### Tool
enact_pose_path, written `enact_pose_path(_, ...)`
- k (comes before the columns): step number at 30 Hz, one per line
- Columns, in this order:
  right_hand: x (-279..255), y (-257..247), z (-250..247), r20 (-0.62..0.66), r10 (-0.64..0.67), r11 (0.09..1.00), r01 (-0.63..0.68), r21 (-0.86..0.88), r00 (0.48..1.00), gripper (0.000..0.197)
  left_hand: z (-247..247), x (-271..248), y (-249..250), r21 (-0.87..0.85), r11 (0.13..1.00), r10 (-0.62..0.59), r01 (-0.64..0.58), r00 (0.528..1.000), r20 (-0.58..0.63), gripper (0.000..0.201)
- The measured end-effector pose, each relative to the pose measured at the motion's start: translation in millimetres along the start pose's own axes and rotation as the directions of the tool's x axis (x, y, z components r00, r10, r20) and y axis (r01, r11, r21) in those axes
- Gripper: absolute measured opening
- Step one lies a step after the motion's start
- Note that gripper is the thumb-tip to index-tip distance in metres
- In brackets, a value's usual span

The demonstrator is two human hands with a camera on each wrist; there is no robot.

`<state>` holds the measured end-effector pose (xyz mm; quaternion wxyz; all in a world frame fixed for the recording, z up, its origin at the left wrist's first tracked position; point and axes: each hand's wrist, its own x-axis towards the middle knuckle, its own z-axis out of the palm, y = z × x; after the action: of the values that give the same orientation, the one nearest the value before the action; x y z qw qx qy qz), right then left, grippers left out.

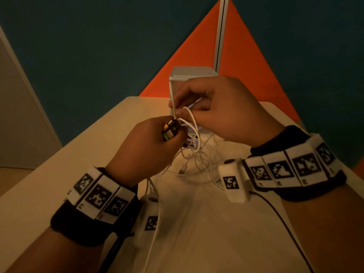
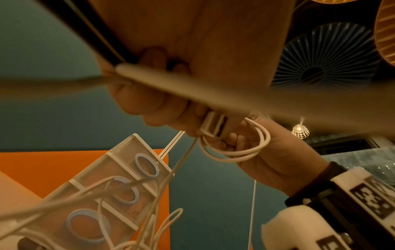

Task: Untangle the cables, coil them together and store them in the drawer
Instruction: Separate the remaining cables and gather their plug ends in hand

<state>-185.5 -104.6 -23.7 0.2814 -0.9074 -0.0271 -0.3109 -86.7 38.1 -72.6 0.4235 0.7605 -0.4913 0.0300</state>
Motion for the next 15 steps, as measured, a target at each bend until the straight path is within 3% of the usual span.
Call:
enact_pose_path(5,-2,12,-6,0.174,0.129,0.989,-0.140,0.053,0.976,0.045,-2,3,-3,-0.032,0.999,-0.011,0.010,1.000,-0.016,0.027)
enact_pose_path(7,-3,16,-4,0.213,0.165,0.982,-0.180,0.052,0.963,0.044,-4,4,-4,-0.039,0.999,-0.006,0.005,0.999,-0.035,0.027)
enact_pose_path(10,-2,15,3,0.093,0.147,0.985,-0.155,0.079,0.985,0.028,-4,3,-6,0.014,1.000,-0.001,0.001,1.000,-0.001,0.028)
enact_pose_path(15,1,8,5,-0.053,0.155,0.964,-0.139,0.227,0.986,0.028,-1,1,-7,0.070,0.997,0.020,-0.025,0.998,0.065,0.026)
